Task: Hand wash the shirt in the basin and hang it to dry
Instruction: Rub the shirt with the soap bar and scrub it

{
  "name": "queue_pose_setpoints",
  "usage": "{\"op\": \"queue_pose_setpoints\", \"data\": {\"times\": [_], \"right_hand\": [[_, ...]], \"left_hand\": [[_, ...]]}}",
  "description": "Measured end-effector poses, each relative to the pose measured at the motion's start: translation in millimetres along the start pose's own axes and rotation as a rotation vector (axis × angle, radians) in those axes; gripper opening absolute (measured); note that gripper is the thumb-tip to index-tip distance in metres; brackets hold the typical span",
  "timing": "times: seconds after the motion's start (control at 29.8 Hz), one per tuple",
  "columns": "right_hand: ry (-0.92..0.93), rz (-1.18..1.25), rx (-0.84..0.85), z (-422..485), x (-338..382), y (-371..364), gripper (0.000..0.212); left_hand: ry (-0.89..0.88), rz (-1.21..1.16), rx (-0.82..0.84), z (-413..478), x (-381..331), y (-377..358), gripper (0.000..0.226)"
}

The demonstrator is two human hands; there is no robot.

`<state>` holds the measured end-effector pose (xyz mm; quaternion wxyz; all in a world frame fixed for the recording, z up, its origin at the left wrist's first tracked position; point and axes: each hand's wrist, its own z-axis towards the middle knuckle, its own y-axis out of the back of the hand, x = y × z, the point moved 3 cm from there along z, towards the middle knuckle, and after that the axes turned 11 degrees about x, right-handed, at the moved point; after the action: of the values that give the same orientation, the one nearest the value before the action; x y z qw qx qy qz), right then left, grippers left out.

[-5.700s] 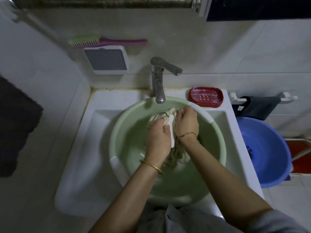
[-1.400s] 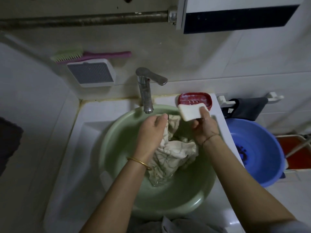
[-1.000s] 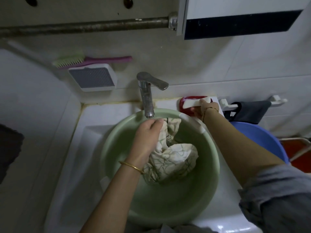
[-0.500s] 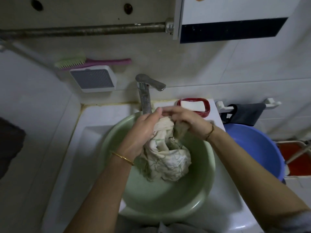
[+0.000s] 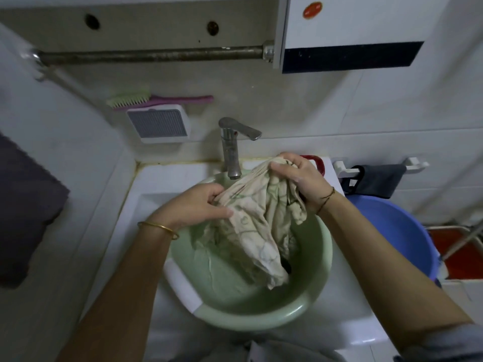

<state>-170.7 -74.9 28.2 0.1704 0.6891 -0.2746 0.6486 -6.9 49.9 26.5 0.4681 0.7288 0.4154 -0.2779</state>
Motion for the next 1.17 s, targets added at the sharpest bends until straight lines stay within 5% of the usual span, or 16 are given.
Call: {"op": "queue_pose_setpoints", "data": {"times": [0.1, 0.17, 0.23, 0.34, 0.5, 0.64, 0.81, 0.94, 1.07, 1.17], "right_hand": [[0.020, -0.153, -0.263, 0, -5, 6, 0.009], [0.035, -0.490, -0.389, -5, -6, -7, 0.014], [0.127, -0.783, -0.353, -15, -10, -46, 0.026], [0.277, -1.047, -0.337, -22, -18, -93, 0.050], [-0.118, -0.995, -0.419, 16, -11, -53, 0.041], [0.037, -1.056, -0.311, 4, -23, -79, 0.047], [-0.063, -0.876, -0.439, 27, -16, -41, 0.035], [0.076, -0.912, -0.369, 4, -24, -70, 0.049], [-0.020, -0.576, -0.436, 20, -30, -25, 0.028], [-0.133, 0.083, -0.056, 17, -46, -9, 0.030]], "left_hand": [[-0.092, -0.229, -0.160, 4, 1, -6, 0.020], [-0.106, -0.657, -0.258, 16, -2, -19, 0.032], [-0.016, -1.093, -0.303, 31, -7, -31, 0.042], [0.003, -1.379, -0.346, 45, -13, -47, 0.041], [0.159, -1.452, -0.273, 53, -23, -72, 0.032], [0.165, -1.463, -0.346, 59, -10, -54, 0.035], [0.215, -1.457, -0.221, 63, -25, -74, 0.023], [0.118, -1.495, -0.258, 64, -16, -63, 0.030], [0.086, -1.211, -0.071, 57, -29, -63, 0.035], [-0.059, -0.997, -0.120, 44, -33, -35, 0.035]]}}
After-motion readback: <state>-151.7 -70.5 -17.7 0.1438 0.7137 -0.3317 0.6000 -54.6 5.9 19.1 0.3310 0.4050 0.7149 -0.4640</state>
